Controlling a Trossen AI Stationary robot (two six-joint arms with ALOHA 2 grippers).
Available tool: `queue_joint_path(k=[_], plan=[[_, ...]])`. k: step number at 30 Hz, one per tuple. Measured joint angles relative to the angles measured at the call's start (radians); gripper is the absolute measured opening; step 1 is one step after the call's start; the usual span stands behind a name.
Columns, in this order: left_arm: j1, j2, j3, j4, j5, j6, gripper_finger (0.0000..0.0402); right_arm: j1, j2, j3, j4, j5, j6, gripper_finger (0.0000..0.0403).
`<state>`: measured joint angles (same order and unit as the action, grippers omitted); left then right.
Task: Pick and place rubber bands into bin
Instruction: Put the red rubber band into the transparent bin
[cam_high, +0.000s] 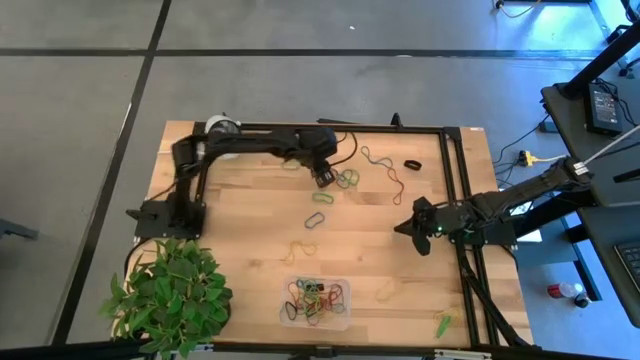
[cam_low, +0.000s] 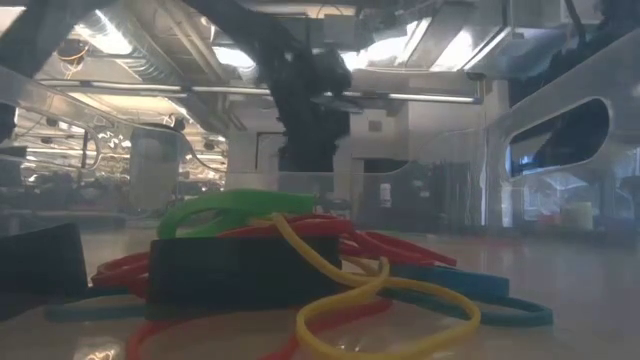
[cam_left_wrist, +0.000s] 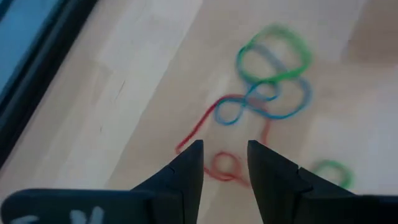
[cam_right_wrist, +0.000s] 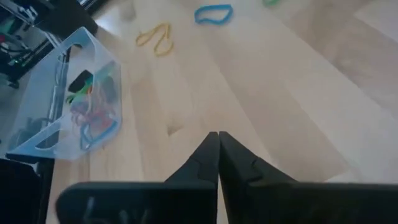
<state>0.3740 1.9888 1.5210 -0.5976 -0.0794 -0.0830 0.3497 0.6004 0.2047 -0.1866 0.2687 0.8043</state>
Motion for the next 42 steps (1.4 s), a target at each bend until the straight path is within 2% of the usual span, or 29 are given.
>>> queue_joint_path(k=[3, 7, 13, 17, 22, 29, 34, 42], plan=[[0.022, 0.075, 0.074, -0.068, 0.002, 0.053, 0.0118, -0.009, -0.011, -0.001, 0.000, 0.000, 0.003, 0.0010], [0.049, 0.144, 0.126, -0.122, 0.006, 0.116, 0.0116, -0.010, -0.009, -0.001, 0.011, 0.000, 0.111, 0.0011], [0.072, 0.177, 0.139, -0.118, 0.011, 0.204, 0.0116, -0.010, -0.008, -0.001, 0.012, 0.008, 0.161, 0.0008], [0.080, 0.189, 0.139, -0.114, 0.057, 0.253, 0.0112, -0.010, -0.008, -0.001, 0.014, 0.063, 0.210, 0.0007], [0.080, 0.213, 0.139, -0.111, 0.052, 0.280, 0.0108, -0.010, -0.007, -0.001, 0.033, 0.104, 0.212, 0.0011], [0.080, 0.223, 0.145, -0.093, 0.022, 0.254, 0.0094, -0.010, -0.007, -0.001, 0.041, 0.105, 0.189, 0.0011], [0.080, 0.223, 0.145, -0.137, 0.045, 0.183, 0.0013, -0.010, -0.007, -0.001, 0.040, 0.105, 0.180, 0.0012], [0.046, 0.180, 0.144, -0.236, 0.007, -0.027, 0.0003, -0.009, -0.007, -0.001, 0.033, 0.104, 0.167, 0.0012]])
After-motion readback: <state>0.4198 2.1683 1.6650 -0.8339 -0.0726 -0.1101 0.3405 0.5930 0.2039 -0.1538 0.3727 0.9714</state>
